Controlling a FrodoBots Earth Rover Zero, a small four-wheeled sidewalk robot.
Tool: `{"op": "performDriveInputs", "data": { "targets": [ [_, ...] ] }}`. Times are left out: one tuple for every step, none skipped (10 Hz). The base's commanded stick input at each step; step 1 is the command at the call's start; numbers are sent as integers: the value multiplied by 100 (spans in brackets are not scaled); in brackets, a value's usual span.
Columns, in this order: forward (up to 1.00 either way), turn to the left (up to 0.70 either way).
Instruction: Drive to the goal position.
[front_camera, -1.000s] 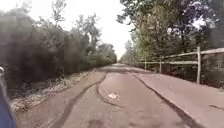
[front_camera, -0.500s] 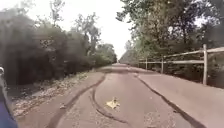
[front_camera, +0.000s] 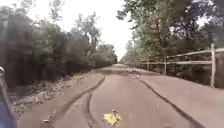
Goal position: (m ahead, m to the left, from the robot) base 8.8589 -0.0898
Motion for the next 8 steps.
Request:
{"op": "performDriveInputs", "data": {
  "targets": [
    [70, 0],
    [70, 0],
    [70, 0],
    [70, 0],
    [70, 0],
    [70, 0],
    [70, 0],
    [70, 0]
  ]
}}
